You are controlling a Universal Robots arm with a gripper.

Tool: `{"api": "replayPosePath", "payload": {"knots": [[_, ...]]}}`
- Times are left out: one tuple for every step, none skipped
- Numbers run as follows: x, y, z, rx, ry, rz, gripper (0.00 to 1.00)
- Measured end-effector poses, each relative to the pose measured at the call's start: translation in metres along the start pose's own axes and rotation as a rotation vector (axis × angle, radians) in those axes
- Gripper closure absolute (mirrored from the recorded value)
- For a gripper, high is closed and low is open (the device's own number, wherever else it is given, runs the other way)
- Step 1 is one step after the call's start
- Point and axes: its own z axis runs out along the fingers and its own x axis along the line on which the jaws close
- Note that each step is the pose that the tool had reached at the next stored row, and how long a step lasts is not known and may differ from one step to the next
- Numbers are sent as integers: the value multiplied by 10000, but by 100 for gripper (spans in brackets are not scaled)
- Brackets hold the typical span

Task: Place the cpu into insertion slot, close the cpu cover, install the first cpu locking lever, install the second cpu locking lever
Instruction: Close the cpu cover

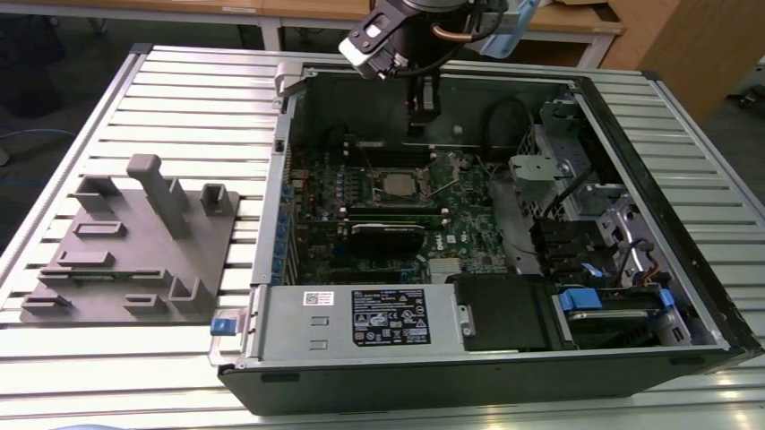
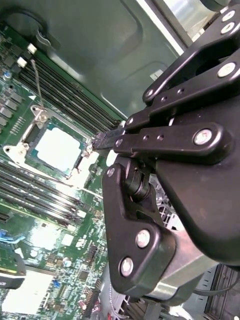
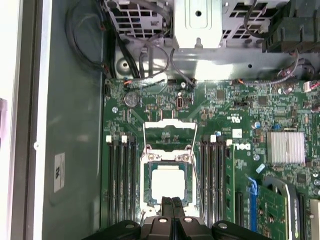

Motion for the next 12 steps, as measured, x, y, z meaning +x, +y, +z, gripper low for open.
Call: {"api": "replayPosePath", "payload": {"knots": [[0,19,1,0,0,0,90],[0,38,3,-1,1,0,90],[1,59,4,-1,1,1,90],[1,82,6,-1,1,1,90],[1,105,8,-1,1,0,90],[1,130,10,-1,2,0,90],[1,154,12,-1,2,0,90],[1,178,14,-1,1,1,90],[2,201,15,-1,0,1,90],[2,224,17,0,0,1,90],[2,245,19,0,0,0,90],[3,262,21,-1,1,0,90]]}}
